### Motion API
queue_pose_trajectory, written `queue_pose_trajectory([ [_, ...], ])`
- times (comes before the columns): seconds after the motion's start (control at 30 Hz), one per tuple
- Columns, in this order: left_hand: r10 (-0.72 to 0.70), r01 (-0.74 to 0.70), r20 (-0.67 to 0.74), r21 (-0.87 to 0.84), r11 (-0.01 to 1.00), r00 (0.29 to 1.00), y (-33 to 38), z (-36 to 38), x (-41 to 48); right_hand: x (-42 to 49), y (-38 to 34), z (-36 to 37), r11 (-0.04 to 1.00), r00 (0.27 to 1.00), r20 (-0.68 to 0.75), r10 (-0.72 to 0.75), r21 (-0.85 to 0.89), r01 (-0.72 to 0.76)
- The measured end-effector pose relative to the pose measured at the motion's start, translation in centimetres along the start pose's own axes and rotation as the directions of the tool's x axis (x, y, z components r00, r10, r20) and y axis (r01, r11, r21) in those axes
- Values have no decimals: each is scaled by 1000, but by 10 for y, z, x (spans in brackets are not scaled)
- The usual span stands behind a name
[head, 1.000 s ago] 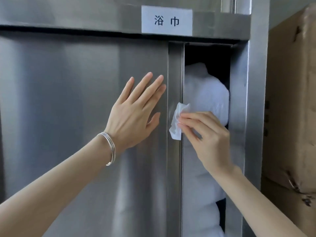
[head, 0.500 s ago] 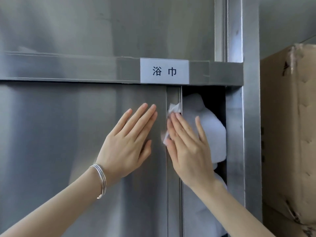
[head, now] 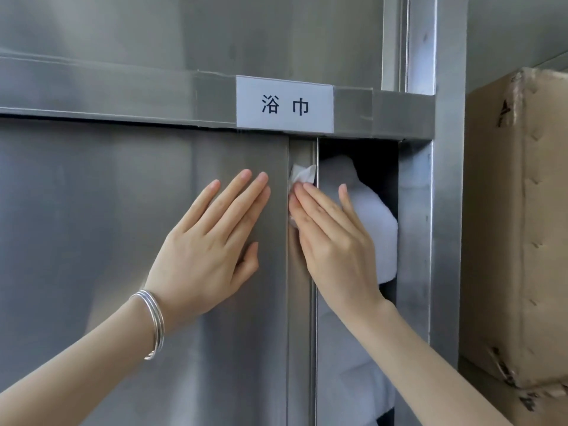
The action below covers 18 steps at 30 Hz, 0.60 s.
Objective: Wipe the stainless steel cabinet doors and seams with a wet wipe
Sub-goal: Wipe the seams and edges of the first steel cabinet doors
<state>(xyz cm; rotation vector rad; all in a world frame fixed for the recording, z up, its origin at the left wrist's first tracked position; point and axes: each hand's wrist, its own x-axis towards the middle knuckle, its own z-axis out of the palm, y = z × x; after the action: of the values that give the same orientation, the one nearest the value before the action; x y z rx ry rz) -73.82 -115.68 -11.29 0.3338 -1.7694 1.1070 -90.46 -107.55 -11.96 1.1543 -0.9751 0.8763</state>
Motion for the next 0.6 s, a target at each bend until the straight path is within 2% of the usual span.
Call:
queue_pose_trajectory([
  [0.17, -5, 5, -6, -2, 1000, 1000, -1, -1, -1, 16, 6, 1, 994, 999, -43, -14, 106, 18],
  [0.37, -14, 14, 4, 4, 1000, 1000, 0, -1, 0, 15, 0, 5, 984, 994, 96, 49, 166, -65],
  [0.5, -11, 11, 3, 0, 1000, 1000, -1, -1, 0, -2, -3, 3, 995, 997, 75, 31, 95, -38],
  [0.6, -3, 3, 5, 5, 1000, 1000, -1, -1, 0, -1, 2, -2, 1000, 989, 147, -18, -1, 19],
])
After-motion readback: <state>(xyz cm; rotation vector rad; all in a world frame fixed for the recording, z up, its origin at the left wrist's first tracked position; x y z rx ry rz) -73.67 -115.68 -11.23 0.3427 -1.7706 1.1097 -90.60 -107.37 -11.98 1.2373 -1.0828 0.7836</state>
